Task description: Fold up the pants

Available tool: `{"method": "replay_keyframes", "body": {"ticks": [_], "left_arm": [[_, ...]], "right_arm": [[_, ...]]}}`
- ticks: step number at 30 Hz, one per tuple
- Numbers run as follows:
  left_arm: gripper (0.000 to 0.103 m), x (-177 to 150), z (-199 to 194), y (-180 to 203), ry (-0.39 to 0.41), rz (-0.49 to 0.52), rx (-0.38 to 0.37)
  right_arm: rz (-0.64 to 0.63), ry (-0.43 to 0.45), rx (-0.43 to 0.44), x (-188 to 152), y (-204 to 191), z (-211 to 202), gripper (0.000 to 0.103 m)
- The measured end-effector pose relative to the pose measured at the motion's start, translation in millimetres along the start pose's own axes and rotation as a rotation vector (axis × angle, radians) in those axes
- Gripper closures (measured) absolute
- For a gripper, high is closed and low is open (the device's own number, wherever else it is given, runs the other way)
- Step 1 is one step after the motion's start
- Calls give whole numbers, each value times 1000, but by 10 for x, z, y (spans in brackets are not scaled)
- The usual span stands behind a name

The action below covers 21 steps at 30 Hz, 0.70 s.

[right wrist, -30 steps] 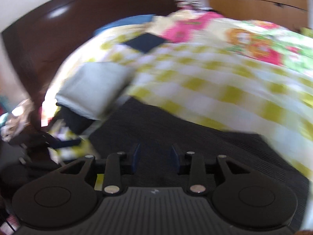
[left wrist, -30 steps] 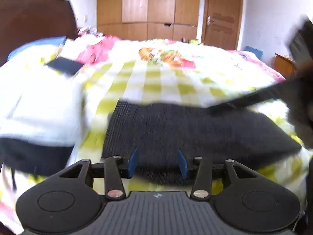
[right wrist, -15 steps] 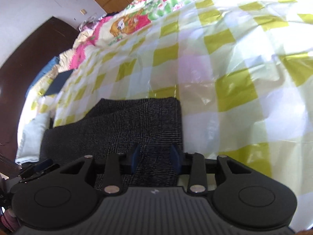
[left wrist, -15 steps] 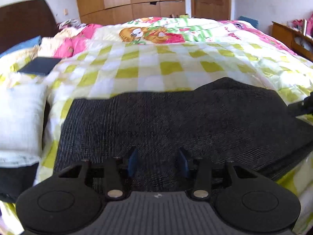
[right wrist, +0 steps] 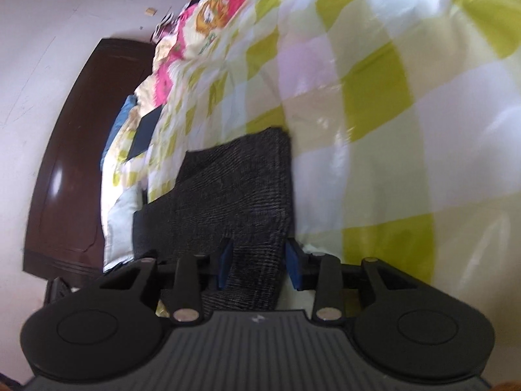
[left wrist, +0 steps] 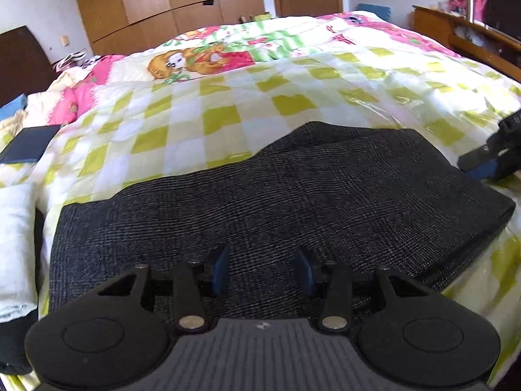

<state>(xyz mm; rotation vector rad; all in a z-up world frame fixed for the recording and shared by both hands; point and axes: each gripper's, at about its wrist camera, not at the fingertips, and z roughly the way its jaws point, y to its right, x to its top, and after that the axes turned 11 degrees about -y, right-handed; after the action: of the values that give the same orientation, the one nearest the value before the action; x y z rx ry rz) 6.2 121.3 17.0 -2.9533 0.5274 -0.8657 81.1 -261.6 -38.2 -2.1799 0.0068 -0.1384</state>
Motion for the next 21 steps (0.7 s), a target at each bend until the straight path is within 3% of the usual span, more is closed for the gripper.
{"method": "replay_keyframes", "body": {"ticks": [4,8,12,15,18,21], "left_arm": [[46,30,18,-20,-2,-27,-23],[46,31,20,-35,-8,-29,-32],[46,27,53,-26,-6,-13,-40],[46,75,101,-19,-10,-30,-37],[46,96,115,78,-28,-13,-4],[46,128,124,217,-42,10,-27]], "right_arm": [[31,-15,55,115,-12,166,63],[-16,15,161,12,-122,-50,65],[-9,-38,105,127,-117,315,64],[15,-35,45,193,-215,548,93],[-43,31,56,137,-297,340,96],[-21,95,35,45,-171,72,96]]}}
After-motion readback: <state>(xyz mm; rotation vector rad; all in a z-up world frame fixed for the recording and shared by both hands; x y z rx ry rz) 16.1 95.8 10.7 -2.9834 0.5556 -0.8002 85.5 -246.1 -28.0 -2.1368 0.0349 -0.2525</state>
